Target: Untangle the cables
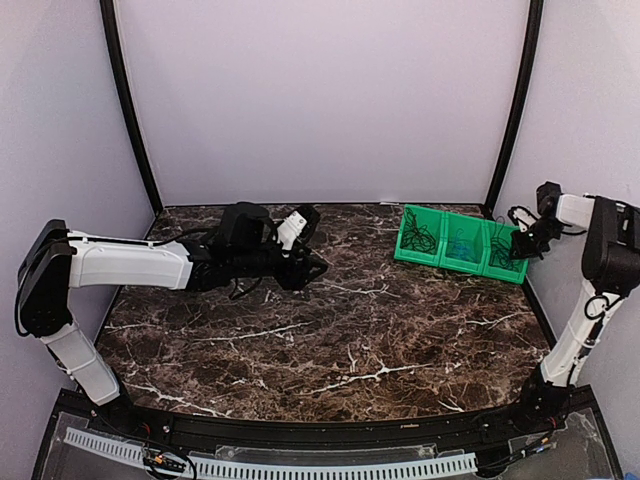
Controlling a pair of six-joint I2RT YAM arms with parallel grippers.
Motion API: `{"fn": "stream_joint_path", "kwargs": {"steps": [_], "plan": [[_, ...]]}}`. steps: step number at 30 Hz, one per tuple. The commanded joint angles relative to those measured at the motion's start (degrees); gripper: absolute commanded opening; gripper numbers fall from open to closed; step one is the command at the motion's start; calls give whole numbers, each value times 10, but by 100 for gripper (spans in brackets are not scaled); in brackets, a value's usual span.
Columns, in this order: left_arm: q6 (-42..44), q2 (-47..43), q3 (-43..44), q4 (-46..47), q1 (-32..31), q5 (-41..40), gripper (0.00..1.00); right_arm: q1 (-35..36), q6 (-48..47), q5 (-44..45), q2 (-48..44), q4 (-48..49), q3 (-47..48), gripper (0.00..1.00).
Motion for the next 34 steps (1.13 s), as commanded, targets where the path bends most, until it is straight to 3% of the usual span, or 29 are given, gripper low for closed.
{"fn": "stream_joint_path", "kwargs": {"steps": [1, 9, 12, 15, 17, 19, 23, 27, 34], "plan": [[0, -11, 11, -6, -2, 1, 61, -1, 1, 41, -51, -10, 7, 27], [-12, -11, 18, -18, -2, -37, 64, -1, -7, 76, -136, -48, 9, 46], [-28, -9, 28, -36, 0, -103, 68, 8, -8, 25, -155, -66, 37, 49], [-70, -9, 47, -59, 20, -167, 73, 52, -19, -42, -186, -24, 32, 56], [-95, -15, 61, -85, 42, -197, 75, 100, -18, -46, -210, 32, 12, 71], [-116, -21, 77, -106, 67, -207, 77, 145, -4, -46, -227, 90, 3, 97], [-116, -37, 100, -126, 109, -226, 77, 215, 28, -178, -212, 138, 39, 99], [-85, -69, 82, -94, 131, -263, 77, 290, 113, -86, -179, 221, 56, 99], [-47, -109, 50, -56, 144, -251, 77, 300, 161, -155, -167, 279, 14, 99]]}}
